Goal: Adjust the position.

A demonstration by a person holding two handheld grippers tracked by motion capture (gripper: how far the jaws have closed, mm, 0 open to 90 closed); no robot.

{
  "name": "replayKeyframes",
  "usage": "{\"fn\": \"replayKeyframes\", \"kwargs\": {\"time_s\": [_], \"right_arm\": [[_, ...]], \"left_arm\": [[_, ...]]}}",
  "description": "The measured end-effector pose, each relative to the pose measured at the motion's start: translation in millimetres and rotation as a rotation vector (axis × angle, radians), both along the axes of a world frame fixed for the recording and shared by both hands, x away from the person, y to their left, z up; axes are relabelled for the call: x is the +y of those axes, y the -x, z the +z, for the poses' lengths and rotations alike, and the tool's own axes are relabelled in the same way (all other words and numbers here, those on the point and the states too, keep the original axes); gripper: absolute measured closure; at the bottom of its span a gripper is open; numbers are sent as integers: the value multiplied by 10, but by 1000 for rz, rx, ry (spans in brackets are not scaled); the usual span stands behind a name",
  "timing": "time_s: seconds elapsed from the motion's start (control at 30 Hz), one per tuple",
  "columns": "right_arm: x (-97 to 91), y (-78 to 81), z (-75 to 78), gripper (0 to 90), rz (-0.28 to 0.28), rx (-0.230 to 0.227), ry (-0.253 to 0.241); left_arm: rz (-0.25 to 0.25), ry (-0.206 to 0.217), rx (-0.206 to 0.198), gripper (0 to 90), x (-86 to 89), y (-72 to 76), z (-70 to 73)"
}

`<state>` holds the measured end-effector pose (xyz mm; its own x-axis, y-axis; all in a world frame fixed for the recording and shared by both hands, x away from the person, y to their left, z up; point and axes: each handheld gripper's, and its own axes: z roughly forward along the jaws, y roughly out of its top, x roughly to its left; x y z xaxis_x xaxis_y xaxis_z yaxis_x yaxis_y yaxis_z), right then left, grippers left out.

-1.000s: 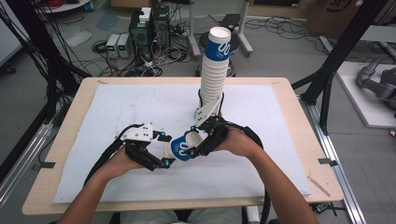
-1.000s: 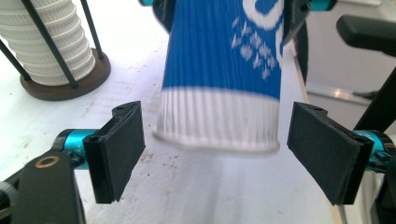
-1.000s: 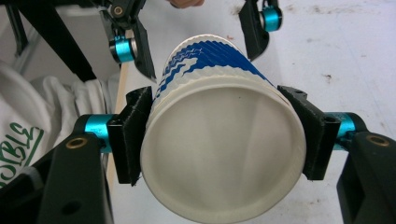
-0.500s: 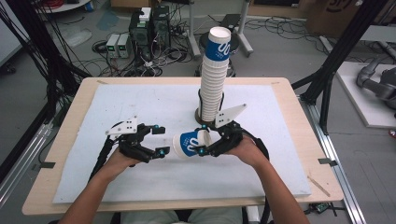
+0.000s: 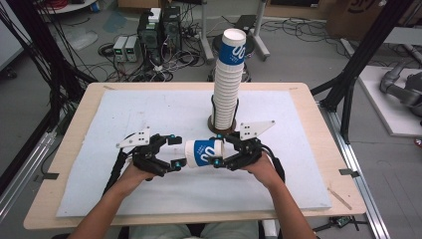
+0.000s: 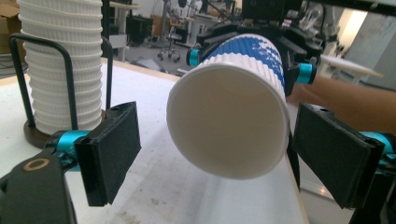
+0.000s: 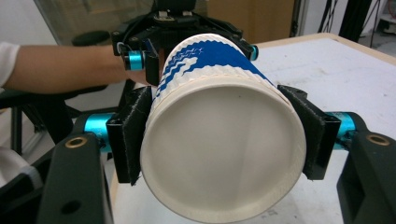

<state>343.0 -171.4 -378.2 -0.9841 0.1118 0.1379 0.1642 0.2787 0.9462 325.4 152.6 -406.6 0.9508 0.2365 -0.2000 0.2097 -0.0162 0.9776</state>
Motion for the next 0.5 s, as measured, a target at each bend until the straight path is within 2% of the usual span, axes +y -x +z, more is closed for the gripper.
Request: {"fn": "replayKeyframes", "kwargs": {"time_s": [0.23, 0.5], "right_arm": [[27, -1, -12, 313, 13, 10, -51], [55, -17, -52, 313, 37, 28, -62]], "left_arm": [[-32, 9, 4, 151, -89, 22, -16], [-46, 11, 3, 163, -105, 23, -17]]}}
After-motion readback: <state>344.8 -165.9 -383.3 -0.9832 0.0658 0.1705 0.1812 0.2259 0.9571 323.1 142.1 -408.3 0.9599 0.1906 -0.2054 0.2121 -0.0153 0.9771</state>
